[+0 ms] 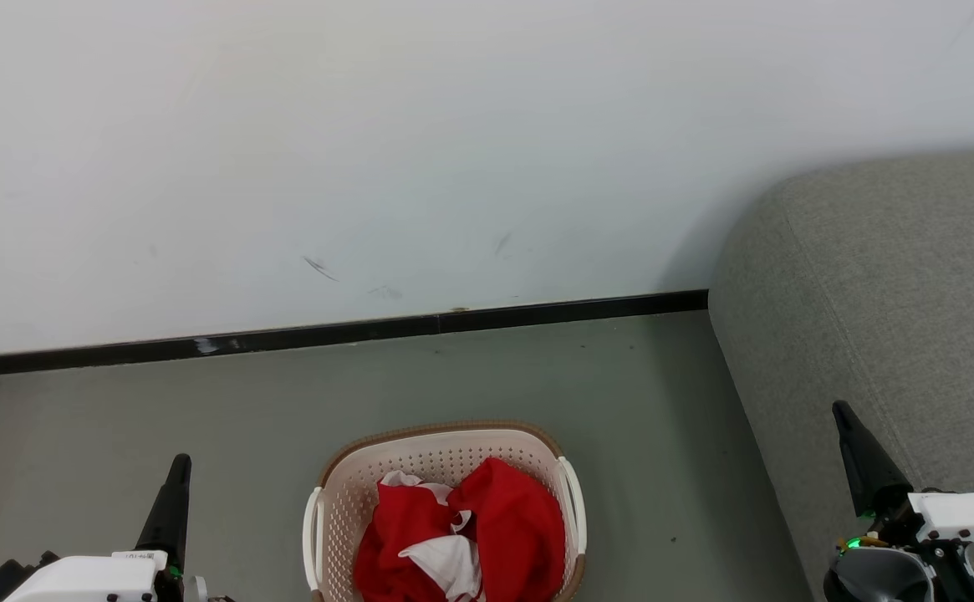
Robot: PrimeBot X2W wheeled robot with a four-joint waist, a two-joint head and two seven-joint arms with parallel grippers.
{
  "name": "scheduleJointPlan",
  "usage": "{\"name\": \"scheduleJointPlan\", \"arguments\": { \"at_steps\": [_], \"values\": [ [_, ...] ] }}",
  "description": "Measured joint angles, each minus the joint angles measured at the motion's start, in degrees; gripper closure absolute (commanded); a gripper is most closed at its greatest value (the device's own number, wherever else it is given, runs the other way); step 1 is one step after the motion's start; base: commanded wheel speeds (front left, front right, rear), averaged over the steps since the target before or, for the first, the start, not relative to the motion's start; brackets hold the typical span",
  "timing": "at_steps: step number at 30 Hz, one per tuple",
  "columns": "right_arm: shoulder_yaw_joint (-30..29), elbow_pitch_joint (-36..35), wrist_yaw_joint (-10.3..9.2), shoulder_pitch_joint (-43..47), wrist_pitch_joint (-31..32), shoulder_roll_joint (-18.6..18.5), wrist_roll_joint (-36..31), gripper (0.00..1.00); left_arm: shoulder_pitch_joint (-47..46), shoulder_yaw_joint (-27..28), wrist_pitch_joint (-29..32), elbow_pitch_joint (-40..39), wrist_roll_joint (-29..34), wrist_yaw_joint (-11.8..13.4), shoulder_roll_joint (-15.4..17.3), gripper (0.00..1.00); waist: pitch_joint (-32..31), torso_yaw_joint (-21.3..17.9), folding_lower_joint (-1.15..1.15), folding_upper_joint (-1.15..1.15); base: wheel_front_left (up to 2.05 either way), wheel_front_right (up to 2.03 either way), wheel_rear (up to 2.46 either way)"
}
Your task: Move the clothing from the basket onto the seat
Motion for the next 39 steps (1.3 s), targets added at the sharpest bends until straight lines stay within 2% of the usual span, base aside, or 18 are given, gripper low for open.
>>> {"name": "scheduleJointPlan", "arguments": {
  "at_steps": [6,7,8,12,13,21,31,39],
  "values": [
    [0.0,0.0,0.0,0.0,0.0,0.0,0.0,1.0,0.0,0.0,0.0,0.0,0.0,0.0,0.0,1.0,0.0,0.0,0.0,0.0,0.0,0.0,0.0],
    [0.0,0.2,0.0,0.1,0.0,0.1,-0.1,0.0,0.0,0.0,0.0,0.3,0.0,0.1,-0.1,0.0,0.0,0.0,0.0,0.0,0.0,0.0,0.0],
    [0.0,0.8,0.0,0.2,0.0,0.3,-0.1,1.0,0.3,-0.1,0.0,0.8,0.0,0.1,-0.3,1.0,0.0,0.0,0.0,0.0,0.0,0.0,0.0],
    [0.1,3.4,0.0,2.5,0.0,1.4,-0.1,1.0,2.5,-0.3,0.0,3.4,0.0,0.1,-1.8,1.0,0.0,0.0,0.0,0.0,0.0,0.0,0.0],
    [0.1,4.0,0.0,3.1,0.0,1.7,-0.1,0.0,3.0,-0.3,0.0,4.0,0.0,0.2,-2.2,0.0,0.0,0.0,0.0,0.0,0.0,0.0,0.0],
    [1.1,3.6,0.0,3.9,-1.1,2.0,-0.2,0.0,3.6,-0.8,-0.8,4.0,0.0,0.2,-2.3,0.0,0.2,0.0,0.0,0.0,0.0,0.0,0.0],
    [2.1,2.4,0.0,3.9,-3.2,1.8,-3.8,0.0,3.5,-1.8,-2.7,2.9,1.2,0.2,-2.0,0.0,0.3,0.0,0.03,0.0,0.0,0.0,0.0],
    [2.6,0.9,0.0,3.8,-5.0,1.3,-9.4,0.0,3.5,-3.0,-4.6,2.1,3.4,0.2,-1.1,0.0,0.1,0.0,0.28,0.0,0.0,0.0,0.0]
  ]
}}
